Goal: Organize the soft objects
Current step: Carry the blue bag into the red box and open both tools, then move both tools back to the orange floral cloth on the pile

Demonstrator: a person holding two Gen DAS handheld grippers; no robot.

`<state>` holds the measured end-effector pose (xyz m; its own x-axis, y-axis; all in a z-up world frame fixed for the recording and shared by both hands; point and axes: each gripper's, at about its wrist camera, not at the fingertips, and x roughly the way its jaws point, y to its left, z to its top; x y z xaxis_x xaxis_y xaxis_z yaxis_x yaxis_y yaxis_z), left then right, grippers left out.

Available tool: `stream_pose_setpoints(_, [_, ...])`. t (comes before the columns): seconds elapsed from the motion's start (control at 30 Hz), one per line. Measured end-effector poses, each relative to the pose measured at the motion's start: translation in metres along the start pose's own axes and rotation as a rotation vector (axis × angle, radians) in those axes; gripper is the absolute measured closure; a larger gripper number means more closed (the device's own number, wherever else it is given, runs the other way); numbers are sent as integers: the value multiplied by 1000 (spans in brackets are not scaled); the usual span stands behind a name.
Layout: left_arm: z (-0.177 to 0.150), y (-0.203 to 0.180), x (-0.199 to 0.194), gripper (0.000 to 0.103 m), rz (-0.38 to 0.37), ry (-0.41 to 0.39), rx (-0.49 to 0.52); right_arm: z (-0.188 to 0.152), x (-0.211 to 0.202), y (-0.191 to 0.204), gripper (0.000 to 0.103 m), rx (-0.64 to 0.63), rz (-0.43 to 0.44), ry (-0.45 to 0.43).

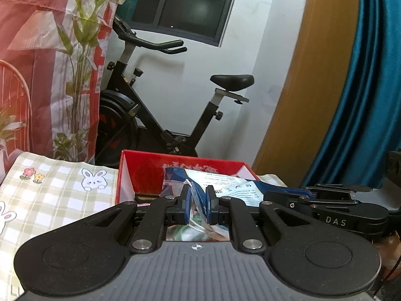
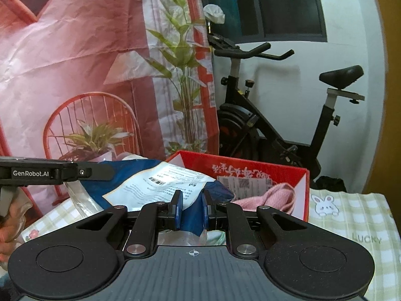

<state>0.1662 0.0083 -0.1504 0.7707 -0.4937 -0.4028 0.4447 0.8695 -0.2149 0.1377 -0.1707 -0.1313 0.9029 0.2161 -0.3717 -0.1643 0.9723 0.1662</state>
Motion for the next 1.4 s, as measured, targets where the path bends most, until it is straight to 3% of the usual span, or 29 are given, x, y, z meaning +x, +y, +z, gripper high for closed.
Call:
stream_pose_setpoints(0.33, [26, 25, 76, 90, 76, 87, 10, 34, 90, -23, 89, -37, -48, 99])
stream_pose_setpoints(0.53, [29, 36, 116, 90, 108, 169, -10, 29, 135, -35, 89, -33, -111, 190])
stream_pose_setpoints(0.67, [25, 32, 136, 90, 112, 248, 29, 20, 161, -39, 89, -31, -151, 285])
stream_pose_setpoints(0.9, [15, 36, 152, 89, 139, 370, 68, 6, 176, -52, 85, 24, -162, 377])
stream_pose_setpoints(1.0, [15, 36, 149, 75, 147, 371, 90, 6, 174, -52, 77, 18, -172, 383])
stream_pose_setpoints(1.03, [16, 34, 148, 62, 148, 365, 94, 7, 172, -52, 75, 17, -174, 373])
stream_pose_setpoints(1.07, [16, 33, 146, 50, 149, 357, 102, 8, 170, -51, 69, 11, -172, 363])
stream_pose_setpoints(1.13, [19, 29, 137, 40, 147, 338, 122, 10, 164, -48, 53, -16, -172, 356])
stream_pose_setpoints(1.2, [22, 26, 129, 36, 141, 328, 129, 12, 155, -47, 43, -36, -173, 340])
stream_pose_setpoints(1.4, [26, 19, 102, 24, 121, 306, 109, 14, 117, -49, 34, 18, -160, 271])
